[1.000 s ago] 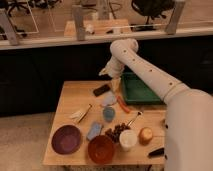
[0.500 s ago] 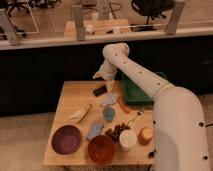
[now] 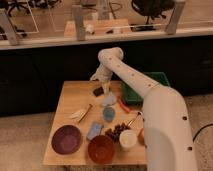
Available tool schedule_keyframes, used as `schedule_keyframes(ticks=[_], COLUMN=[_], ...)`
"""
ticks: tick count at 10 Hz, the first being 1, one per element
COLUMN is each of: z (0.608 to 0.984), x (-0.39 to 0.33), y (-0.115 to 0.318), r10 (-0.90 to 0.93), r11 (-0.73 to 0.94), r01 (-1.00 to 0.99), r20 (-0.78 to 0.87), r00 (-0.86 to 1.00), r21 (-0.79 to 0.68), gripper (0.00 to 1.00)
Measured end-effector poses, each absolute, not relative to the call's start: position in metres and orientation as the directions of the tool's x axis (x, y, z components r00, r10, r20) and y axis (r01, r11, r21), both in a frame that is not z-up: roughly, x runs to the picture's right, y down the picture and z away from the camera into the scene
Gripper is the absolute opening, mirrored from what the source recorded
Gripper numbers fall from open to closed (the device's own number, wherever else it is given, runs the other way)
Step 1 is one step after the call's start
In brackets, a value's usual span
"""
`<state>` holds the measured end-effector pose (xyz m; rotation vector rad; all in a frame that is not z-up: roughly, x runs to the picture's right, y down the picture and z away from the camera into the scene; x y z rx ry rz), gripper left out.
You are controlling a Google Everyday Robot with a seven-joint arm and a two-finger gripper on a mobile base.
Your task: Place eraser in paper cup
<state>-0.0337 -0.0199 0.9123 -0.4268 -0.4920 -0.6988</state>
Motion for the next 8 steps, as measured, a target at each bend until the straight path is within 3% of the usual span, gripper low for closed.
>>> schedule_keyframes(ticks=[4, 8], z=[0.957, 0.971], x=[-0.032, -0.033], y=[-0.018, -0.011], r10=[-0.421, -0.344], r11=[0.78, 0.781], r01=[0.545, 0.493], r20=[0.385, 0.393], r00=[0.821, 0.853], r21=[-0.308, -0.384], gripper=[0.8, 0.8])
